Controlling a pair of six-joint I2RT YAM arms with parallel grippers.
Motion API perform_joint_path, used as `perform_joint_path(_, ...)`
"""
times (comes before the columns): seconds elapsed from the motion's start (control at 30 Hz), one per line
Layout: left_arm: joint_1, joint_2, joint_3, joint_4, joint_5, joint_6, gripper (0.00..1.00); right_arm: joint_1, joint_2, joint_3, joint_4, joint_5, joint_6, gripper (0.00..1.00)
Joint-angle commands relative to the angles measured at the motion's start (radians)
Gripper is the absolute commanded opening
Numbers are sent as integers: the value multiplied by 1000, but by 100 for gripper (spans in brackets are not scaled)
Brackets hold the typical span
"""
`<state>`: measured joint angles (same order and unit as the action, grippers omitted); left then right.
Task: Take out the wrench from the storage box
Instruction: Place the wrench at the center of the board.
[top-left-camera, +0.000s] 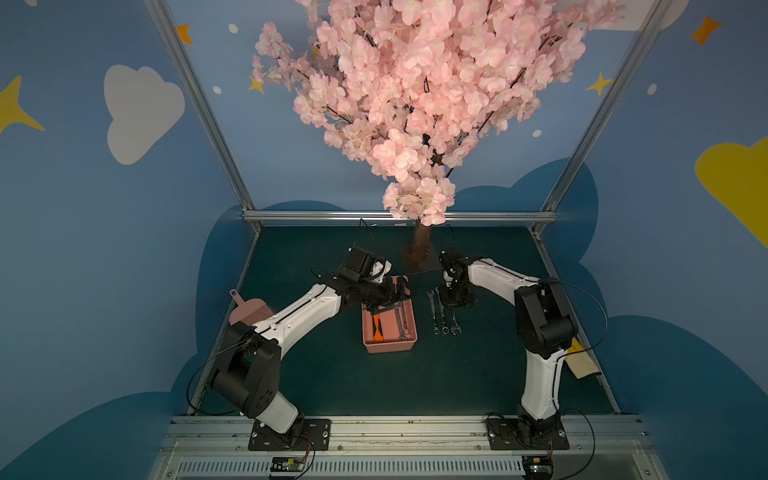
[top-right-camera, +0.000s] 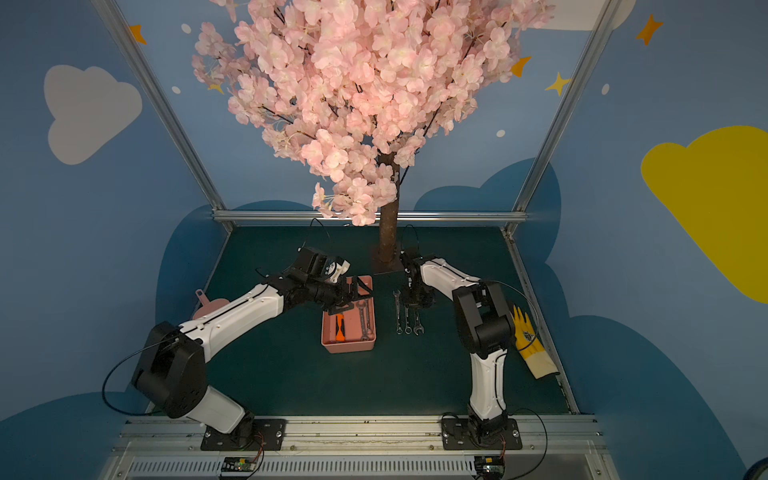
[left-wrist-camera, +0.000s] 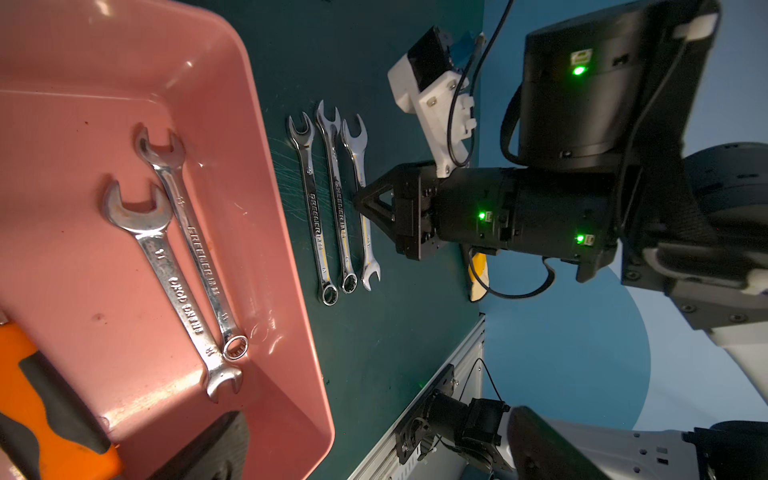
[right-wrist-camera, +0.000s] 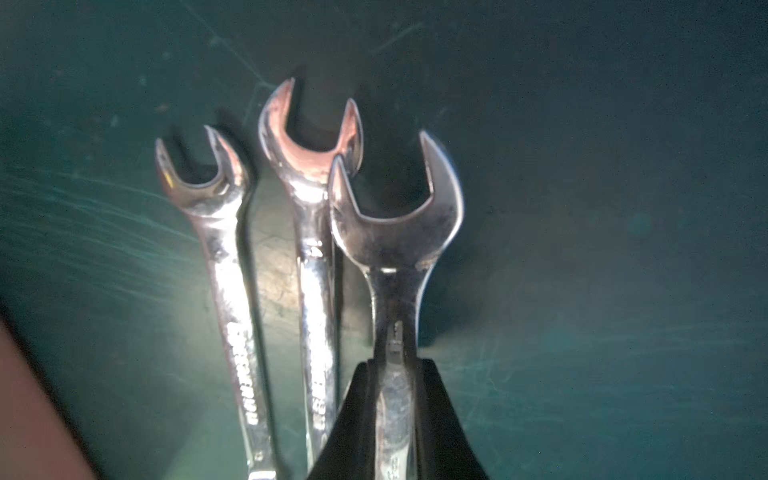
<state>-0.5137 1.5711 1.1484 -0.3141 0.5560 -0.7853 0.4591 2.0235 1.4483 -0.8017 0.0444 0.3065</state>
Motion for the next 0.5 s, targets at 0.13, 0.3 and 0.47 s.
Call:
perform_joint_path(0.13,-1,12,22,-31,-4,20,100,-15,22,2,-5,-1,35,0)
perform_joint_path(0.3,1,18,25,-37,2,27,100,-23,-5,-2,-35,32,88,0)
perform_joint_path(0.47,2,24,30,-39,7,33,100,-30,22,3,-25,-8,78,0)
